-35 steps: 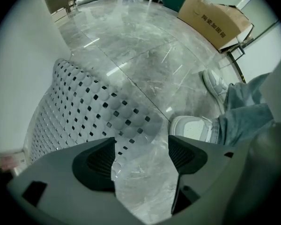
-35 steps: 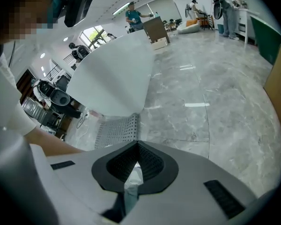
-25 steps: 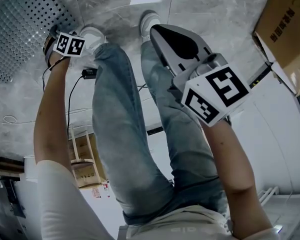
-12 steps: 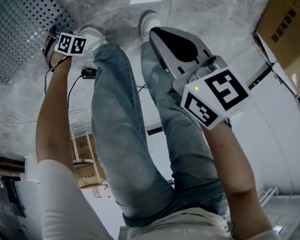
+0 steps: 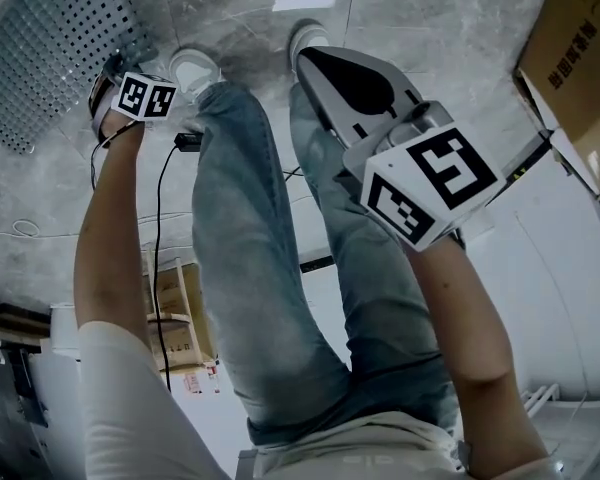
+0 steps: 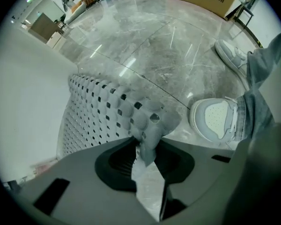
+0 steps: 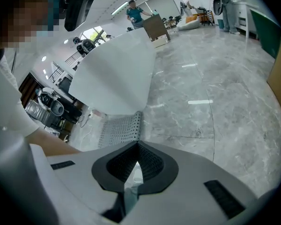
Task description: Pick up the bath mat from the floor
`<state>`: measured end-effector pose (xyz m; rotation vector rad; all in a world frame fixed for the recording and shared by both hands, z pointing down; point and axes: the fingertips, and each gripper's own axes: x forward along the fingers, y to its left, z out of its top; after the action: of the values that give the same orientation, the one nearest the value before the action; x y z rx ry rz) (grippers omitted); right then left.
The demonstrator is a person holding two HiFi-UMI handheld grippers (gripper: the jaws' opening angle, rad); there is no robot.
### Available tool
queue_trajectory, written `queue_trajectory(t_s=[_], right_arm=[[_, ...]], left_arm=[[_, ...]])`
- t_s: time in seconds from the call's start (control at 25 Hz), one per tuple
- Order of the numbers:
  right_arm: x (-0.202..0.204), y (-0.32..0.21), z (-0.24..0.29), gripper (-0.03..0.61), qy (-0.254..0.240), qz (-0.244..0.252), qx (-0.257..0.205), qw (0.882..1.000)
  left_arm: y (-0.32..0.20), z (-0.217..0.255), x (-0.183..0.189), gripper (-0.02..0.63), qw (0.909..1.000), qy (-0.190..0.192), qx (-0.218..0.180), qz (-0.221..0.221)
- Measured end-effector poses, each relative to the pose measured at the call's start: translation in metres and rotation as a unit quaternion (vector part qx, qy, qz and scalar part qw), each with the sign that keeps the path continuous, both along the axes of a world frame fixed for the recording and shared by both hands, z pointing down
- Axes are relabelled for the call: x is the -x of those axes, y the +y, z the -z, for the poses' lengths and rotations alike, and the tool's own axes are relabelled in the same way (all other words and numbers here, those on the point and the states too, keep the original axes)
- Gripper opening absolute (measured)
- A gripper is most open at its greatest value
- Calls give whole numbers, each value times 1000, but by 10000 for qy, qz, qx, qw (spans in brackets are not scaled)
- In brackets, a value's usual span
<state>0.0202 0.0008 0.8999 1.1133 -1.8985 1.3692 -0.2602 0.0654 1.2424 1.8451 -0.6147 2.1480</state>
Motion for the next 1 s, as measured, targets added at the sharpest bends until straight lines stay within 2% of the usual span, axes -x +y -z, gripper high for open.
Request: queue_trajectory(t_s=[0.08, 0.16, 0.48, 0.76, 1.0], right_arm=[[2, -1, 4, 25, -28, 9, -7, 10000], [4, -2, 9, 25, -63, 42, -31, 10000], [17, -7, 35, 25, -255, 97, -196, 9994], [13, -8, 54, 25, -335, 278, -288, 9986], [10, -16, 78, 25, -532, 364, -397, 9971]], left_arm=[[3, 7, 6, 62, 9992, 18, 100, 396], [3, 16, 3, 57, 9972, 146, 162, 722], [-3, 54, 26, 41, 9953, -24, 165, 959], [1, 85, 11, 41, 9922, 72, 220, 1226], [4, 122, -6, 40, 9849, 270, 276, 1686]])
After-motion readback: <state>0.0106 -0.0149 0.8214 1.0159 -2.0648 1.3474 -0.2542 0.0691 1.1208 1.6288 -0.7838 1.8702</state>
